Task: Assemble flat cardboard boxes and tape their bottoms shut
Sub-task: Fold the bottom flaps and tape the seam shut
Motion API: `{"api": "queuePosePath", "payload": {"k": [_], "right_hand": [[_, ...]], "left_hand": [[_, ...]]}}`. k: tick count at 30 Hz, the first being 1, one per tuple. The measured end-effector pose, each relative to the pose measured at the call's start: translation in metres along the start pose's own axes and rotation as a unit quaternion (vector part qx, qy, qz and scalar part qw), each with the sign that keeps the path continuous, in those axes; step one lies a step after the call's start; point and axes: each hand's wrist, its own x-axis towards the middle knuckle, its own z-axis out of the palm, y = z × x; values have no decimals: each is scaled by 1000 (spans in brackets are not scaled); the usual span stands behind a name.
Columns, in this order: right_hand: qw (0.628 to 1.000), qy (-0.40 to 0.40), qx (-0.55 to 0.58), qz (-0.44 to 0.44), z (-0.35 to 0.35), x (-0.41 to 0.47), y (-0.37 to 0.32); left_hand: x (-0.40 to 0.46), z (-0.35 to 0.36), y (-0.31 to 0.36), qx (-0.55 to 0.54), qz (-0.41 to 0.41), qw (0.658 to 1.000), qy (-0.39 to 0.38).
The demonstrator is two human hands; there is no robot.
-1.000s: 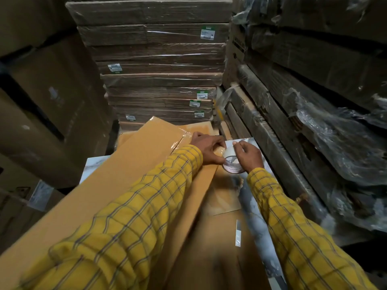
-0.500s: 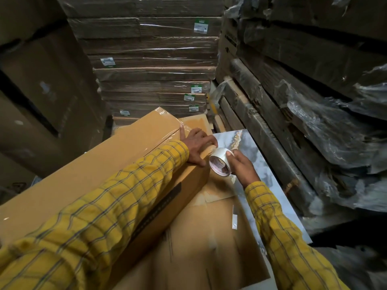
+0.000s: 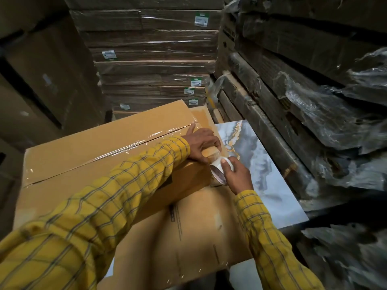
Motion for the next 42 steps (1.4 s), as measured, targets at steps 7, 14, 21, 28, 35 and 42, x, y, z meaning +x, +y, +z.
{"api": "queuePosePath", "payload": {"k": [7, 14, 21, 28, 35, 42], "right_hand": [[999, -8, -27, 29, 14, -13, 3], [999, -13, 18, 32, 16, -16, 10], [996, -68, 42, 44, 7, -14, 14], [988, -127, 80, 47, 0, -14, 24], [986, -140, 86, -1, 1, -11, 35], [984, -157, 86, -21, 1, -9, 32]], "left_hand": [[-3, 5, 10, -27, -25, 999, 34], [-2, 14, 27, 1, -48, 994, 94], [0, 32, 39, 5, -19, 987, 156], [-6, 32, 22, -51, 33, 989, 137], [-10, 25, 21, -112, 28, 988, 103], [-10, 25, 30, -111, -14, 989, 93]]}}
